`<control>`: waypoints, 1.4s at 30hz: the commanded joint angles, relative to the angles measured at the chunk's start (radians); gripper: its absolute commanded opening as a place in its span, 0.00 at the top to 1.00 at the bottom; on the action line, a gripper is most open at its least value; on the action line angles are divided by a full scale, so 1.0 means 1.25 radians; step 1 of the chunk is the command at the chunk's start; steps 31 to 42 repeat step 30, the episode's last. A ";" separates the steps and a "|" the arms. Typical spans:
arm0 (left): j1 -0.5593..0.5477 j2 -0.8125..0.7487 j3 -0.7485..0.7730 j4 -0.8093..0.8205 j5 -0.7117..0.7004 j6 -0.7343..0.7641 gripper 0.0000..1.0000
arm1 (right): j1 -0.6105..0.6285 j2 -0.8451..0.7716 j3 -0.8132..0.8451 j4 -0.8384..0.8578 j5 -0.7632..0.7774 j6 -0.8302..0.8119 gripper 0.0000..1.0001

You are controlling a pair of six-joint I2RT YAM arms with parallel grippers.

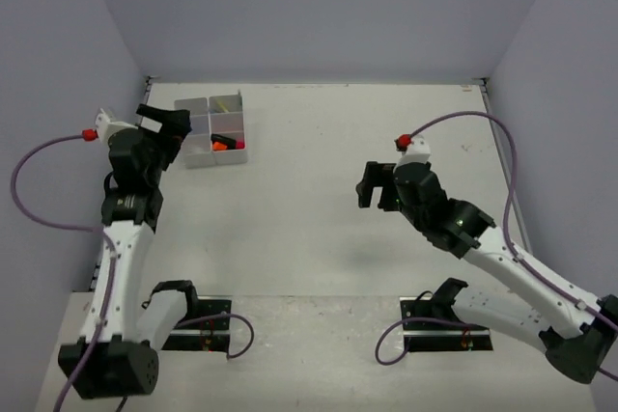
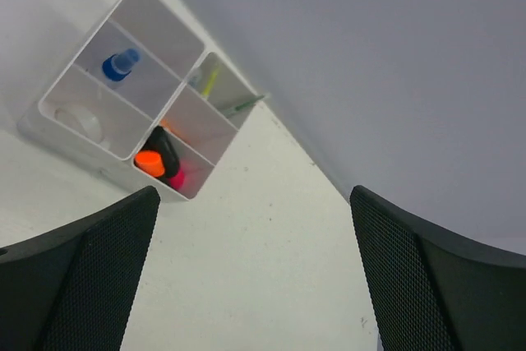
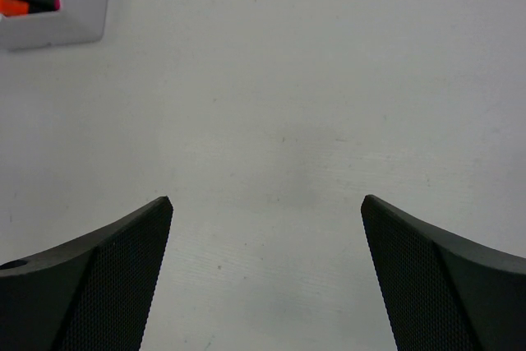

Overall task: Sort the stationery into containers
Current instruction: Reset both arms

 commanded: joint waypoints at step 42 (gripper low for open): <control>-0.101 -0.447 -0.164 -0.128 -0.031 0.601 0.00 | -0.005 -0.434 -0.056 -0.101 0.288 -0.085 0.01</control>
